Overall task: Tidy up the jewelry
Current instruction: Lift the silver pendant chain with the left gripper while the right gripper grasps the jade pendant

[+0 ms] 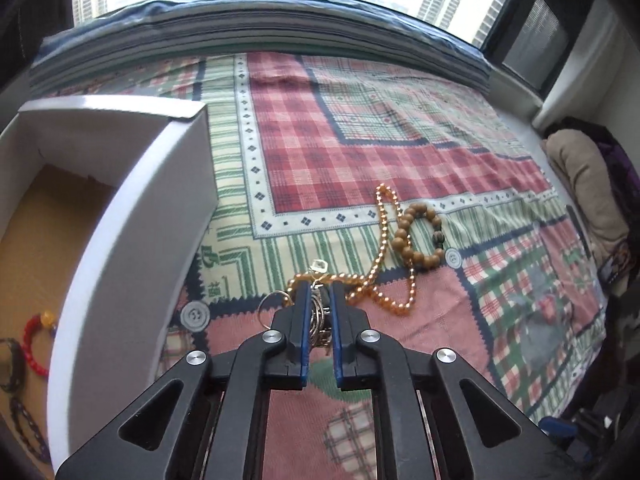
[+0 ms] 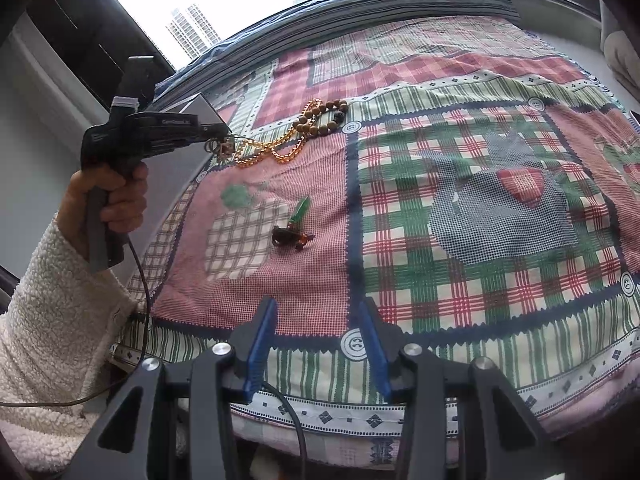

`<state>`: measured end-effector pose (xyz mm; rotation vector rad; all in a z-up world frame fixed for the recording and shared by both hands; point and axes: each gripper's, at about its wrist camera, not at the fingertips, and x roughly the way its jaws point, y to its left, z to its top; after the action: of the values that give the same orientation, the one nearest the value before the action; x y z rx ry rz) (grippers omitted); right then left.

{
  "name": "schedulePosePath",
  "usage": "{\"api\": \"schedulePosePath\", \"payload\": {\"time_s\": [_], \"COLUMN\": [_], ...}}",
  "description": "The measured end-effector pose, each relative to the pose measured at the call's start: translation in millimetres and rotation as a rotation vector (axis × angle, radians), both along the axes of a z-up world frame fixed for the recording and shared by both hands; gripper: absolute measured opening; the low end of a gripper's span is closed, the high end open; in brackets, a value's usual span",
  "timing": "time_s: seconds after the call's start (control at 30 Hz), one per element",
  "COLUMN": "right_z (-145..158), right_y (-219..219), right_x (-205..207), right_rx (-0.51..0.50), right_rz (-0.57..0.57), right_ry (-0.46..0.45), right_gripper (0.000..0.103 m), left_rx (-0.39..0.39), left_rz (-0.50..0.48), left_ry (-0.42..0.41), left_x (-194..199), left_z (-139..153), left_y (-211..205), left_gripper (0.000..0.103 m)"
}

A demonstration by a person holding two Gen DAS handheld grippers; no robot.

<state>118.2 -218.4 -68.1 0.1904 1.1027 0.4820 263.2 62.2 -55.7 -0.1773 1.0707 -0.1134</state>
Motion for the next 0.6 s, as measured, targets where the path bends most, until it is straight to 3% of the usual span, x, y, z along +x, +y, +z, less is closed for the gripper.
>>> {"api": "schedulePosePath", "payload": {"time_s": [0.23, 0.33, 0.37, 0.47, 0.5, 0.6], "right_z": [0, 0, 0, 1, 2, 5], "right_y": [1, 4, 6, 12, 14, 18], "right_x": [-5, -5, -6, -5, -5, -8], "right_rx": [-0.005, -0.006, -0.008, -0.013, -0.015, -0.018], "right_rz": [0.003, 0.011, 0.015, 0.024, 0.027, 0.039], "right_ry": [0.006, 0.005, 0.005, 0.006, 0.005, -0.003], "right_gripper": [0.043, 0.043, 0.043, 0.043, 0.043, 0.043], "left_rx": [-0.028, 0.024, 0.047, 0.052, 0.053, 0.059], "left_rz": [0.017, -0.007, -0.014, -0.018, -0.016, -0.063], "left_ry": [0.047, 0.078, 0.084, 0.078, 0.067, 0.041], "left_x": [-72, -96, -102, -107, -107, -100], "left_z": [-1, -14, -17, -23, -22, -22], "left_y": [23, 21, 20, 17, 16, 6], "left_gripper": [0.000, 0.002, 0.010, 0.053, 0.061, 0.065]}}
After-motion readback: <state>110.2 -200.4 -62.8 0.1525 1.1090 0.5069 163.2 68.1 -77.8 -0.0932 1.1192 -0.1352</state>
